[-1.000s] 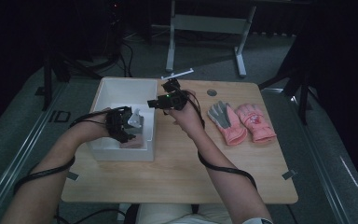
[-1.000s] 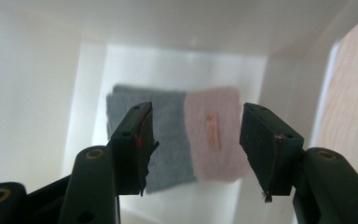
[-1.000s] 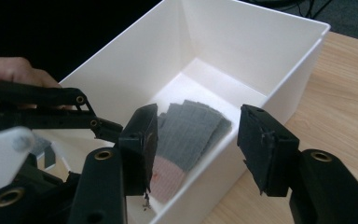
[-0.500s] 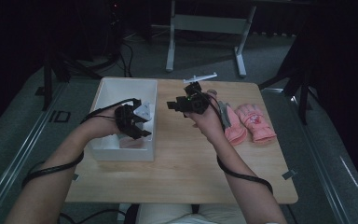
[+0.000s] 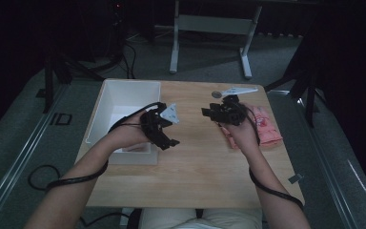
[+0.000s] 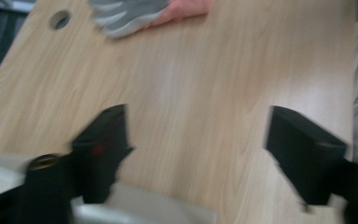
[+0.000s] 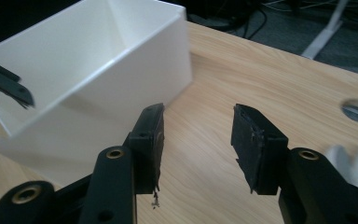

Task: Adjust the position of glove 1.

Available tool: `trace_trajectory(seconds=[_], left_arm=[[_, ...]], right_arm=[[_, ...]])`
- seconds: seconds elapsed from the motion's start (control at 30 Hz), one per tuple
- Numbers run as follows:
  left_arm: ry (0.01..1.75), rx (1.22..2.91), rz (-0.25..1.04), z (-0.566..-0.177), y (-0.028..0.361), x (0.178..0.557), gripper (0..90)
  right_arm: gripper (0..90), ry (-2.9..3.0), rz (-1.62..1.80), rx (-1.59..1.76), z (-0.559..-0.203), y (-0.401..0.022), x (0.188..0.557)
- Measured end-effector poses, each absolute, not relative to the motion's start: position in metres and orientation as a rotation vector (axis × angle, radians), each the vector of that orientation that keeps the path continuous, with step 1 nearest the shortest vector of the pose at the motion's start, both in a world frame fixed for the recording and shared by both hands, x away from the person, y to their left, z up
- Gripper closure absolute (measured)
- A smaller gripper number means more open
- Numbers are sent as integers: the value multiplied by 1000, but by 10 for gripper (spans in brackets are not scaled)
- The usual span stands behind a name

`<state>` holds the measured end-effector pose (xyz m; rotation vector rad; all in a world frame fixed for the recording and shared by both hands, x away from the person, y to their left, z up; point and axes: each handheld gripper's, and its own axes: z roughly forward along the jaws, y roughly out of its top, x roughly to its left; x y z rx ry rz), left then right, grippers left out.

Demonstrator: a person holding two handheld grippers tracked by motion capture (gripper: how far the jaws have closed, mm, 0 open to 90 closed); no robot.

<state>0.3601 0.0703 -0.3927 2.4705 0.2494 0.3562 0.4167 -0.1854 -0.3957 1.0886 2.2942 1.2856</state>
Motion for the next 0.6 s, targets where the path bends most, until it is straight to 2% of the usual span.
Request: trace_trajectory(seconds=[0.07,0.1,0.23,0.33,0.37,0.47,0.6], left_arm=[[249,2470,356,-393,70,360,137],[243,2472,348,-399,56,358,76],[260,2486,326,-407,43,356,15],[307,2499,286,-419,28,354,15],[317,2498,295,-423,24,354,15],[343,2490,305,-430,17,352,15],[382,2455,246,-443,10,350,15]], right_arm=[[541,2289,1280,1088,-397,-190,416],[545,2284,1258,1079,-400,-203,415],[552,2286,1243,1081,-405,-216,415],[557,2288,1232,1075,-409,-225,415],[565,2299,1184,1095,-415,-237,418],[564,2300,1169,1100,-417,-241,419],[564,2289,1139,1141,-427,-259,423]])
